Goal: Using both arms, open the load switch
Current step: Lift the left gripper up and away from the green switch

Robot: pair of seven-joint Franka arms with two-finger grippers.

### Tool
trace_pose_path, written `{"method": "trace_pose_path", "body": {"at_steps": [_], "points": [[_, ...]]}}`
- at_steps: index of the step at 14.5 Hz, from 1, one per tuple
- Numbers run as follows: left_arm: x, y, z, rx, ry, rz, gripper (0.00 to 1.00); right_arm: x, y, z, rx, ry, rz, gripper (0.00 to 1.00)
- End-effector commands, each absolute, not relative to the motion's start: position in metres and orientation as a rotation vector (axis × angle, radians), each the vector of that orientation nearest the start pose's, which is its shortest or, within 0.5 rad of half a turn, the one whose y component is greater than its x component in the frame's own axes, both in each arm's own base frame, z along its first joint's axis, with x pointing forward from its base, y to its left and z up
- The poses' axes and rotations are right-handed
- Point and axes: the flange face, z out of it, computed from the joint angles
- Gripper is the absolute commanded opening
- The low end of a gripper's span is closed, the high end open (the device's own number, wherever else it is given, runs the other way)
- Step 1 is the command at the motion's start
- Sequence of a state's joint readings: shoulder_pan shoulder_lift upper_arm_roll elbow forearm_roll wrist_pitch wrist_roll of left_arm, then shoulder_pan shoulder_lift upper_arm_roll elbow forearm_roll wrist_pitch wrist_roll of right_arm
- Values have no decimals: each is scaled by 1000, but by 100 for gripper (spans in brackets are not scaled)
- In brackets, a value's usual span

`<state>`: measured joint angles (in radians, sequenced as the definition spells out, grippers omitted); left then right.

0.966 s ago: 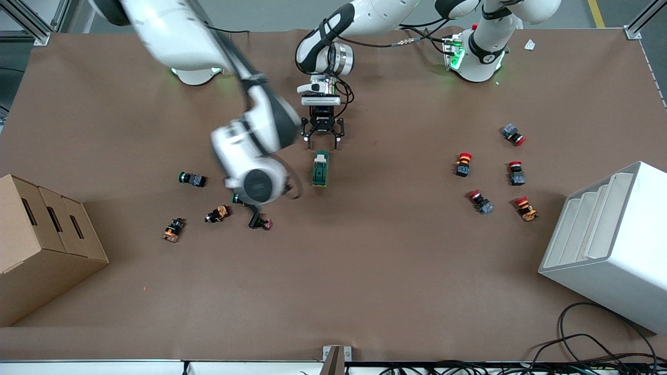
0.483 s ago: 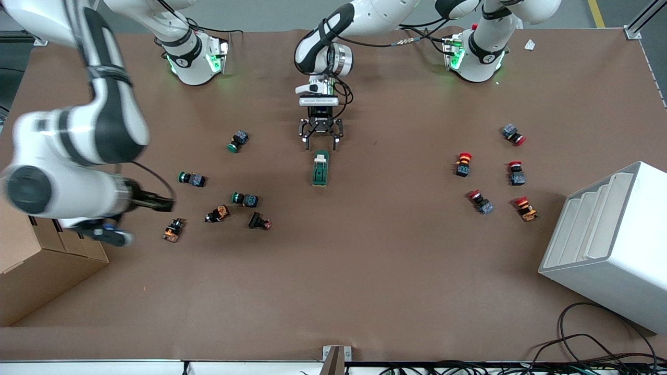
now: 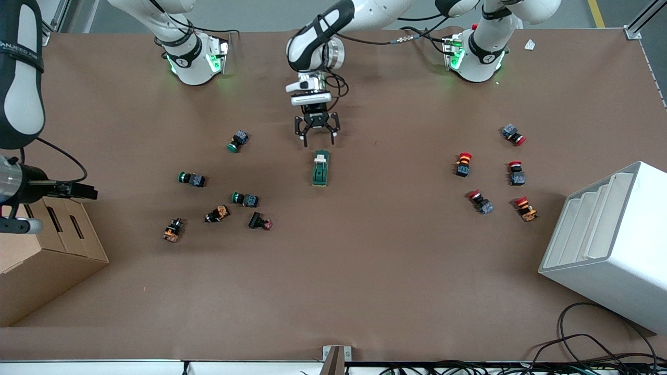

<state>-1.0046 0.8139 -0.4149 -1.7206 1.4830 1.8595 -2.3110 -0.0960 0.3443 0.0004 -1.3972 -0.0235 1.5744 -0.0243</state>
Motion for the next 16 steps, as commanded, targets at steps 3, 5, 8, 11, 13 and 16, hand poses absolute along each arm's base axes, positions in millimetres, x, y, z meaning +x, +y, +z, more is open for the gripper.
{"method": "trace_pose_path", "body": {"at_steps": [3,5,8,11,13,16], "points": [[218,-633,232,-2693,-120,-1158,99,640,-63,521,-3160,83,243,100],[243,-624,278,-2718,-164,-1025,99,640,-62,524,-3153,88,242,100],[308,-588,370,-2792,-349,-802,100,635,-43,536,-3137,49,246,100],[379,-525,448,-2846,-444,-644,100,630,-31,546,-3141,18,222,100],[422,-471,490,-2842,-434,-561,100,622,-23,553,-3148,-3,175,100],[479,-388,549,-2915,-355,-461,100,602,-19,558,-3163,-20,98,100]]}}
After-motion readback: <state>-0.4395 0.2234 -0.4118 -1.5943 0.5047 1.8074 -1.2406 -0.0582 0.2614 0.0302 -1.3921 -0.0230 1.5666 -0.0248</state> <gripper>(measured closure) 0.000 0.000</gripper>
